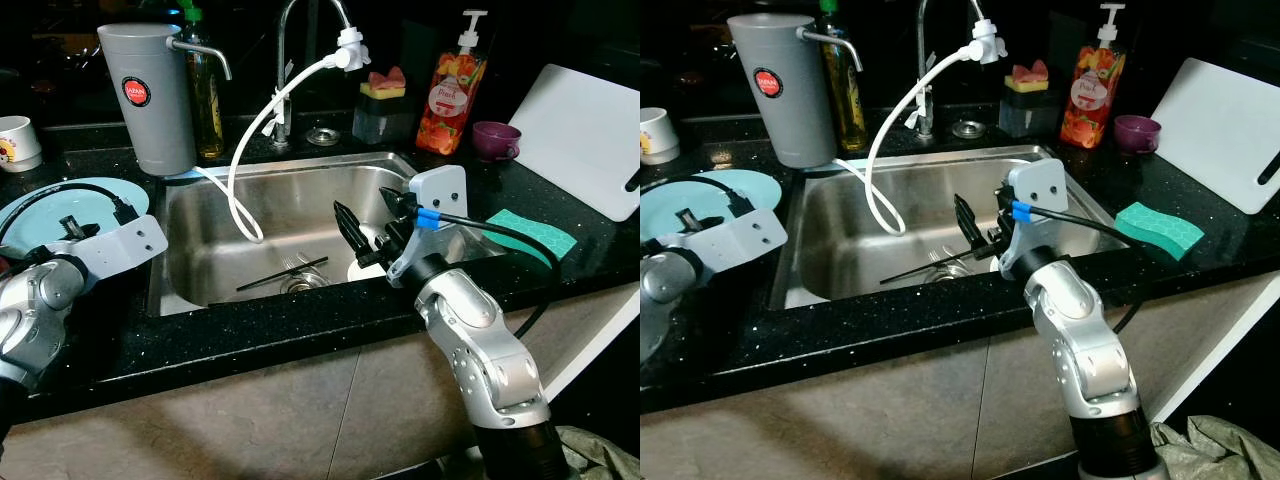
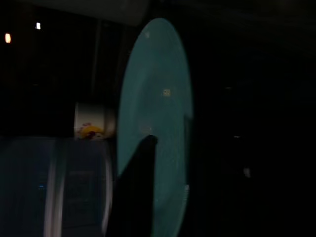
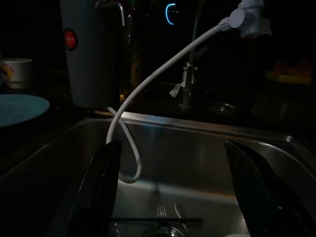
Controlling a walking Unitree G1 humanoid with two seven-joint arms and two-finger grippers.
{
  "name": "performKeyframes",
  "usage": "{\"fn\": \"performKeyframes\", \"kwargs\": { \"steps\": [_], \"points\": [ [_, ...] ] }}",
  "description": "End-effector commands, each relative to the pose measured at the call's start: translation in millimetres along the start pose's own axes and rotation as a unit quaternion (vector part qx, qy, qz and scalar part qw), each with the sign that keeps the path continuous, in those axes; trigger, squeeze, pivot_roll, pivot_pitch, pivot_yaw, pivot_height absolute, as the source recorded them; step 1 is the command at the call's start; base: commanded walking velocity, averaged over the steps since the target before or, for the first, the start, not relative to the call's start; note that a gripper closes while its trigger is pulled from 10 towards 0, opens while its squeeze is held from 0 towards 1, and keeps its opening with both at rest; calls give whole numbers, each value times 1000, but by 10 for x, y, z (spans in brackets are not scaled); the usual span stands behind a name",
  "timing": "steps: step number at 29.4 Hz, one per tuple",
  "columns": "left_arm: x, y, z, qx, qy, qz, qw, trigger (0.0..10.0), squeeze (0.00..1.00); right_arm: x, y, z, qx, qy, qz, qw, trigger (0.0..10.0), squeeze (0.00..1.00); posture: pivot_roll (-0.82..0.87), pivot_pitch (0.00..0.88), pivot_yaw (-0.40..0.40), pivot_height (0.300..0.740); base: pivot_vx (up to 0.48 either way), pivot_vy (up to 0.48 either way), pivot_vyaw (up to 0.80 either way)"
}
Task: Kitchen organization
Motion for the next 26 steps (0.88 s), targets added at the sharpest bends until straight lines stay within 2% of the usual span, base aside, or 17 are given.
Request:
{"fn": "performKeyframes", "kwargs": {
  "steps": [1,2,3,8,12,13,14,18,22,24,25,26],
  "points": [
    [-140,16,-200,-33,15,24,999,3961,0,-8,4,-7,-1,3,3,1000,10000,0,59,177,-46,740,0,0,0],
    [-140,16,-200,-33,15,24,999,3961,0,-8,4,-7,-1,3,3,1000,10000,0,59,177,-46,740,0,0,0],
    [-122,17,-214,-34,13,22,999,0,0,-6,3,-8,-1,3,3,1000,10000,0,59,177,-46,740,0,0,0],
    [-61,27,-250,-34,14,11,999,0,0,-2,-1,-15,-3,3,3,1000,10000,0,52,180,-50,740,0,0,0],
    [-27,38,-221,-19,16,4,1000,0,0,-1,2,-15,-2,3,2,1000,10000,0,52,180,-50,740,0,0,0],
    [0,44,-194,-7,16,-1,1000,4706,0,1,5,-14,-2,4,2,1000,10000,0,53,180,-51,740,0,0,0],
    [43,48,-153,11,17,-7,1000,10000,0,1,9,-14,-2,4,2,1000,10000,0,54,180,-52,740,0,0,0],
    [268,27,-22,74,2,-49,996,10000,0,4,22,-11,-1,5,1,1000,10000,0,54,180,-52,740,0,0,0],
    [422,-10,40,100,-14,-86,991,10000,0,12,31,-8,0,7,-1,1000,10000,0,53,178,-54,740,0,0,0],
    [592,-82,98,120,-21,-133,984,10000,0,19,37,-7,1,7,-2,1000,10000,0,49,176,-54,740,0,0,0],
    [592,-82,98,120,-21,-133,984,10000,0,19,37,-7,1,7,-2,1000,10000,0,49,176,-54,740,0,0,0],
    [671,-128,125,130,-26,-157,979,10000,0,23,38,-11,1,9,-2,1000,10000,0,51,176,-54,740,0,0,0]
  ]
}}
Point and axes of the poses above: a point about 5 cm out from each wrist's last joint towards the gripper, its own y axis pointing out of the wrist towards the gripper, its own x axis along the axis of the wrist's last joint, z = x × y, the point moved 4 cm from there along y, pointing out of the wrist towards the gripper, and after that the axes turned 9 degrees about y, right-handed, at the moved point
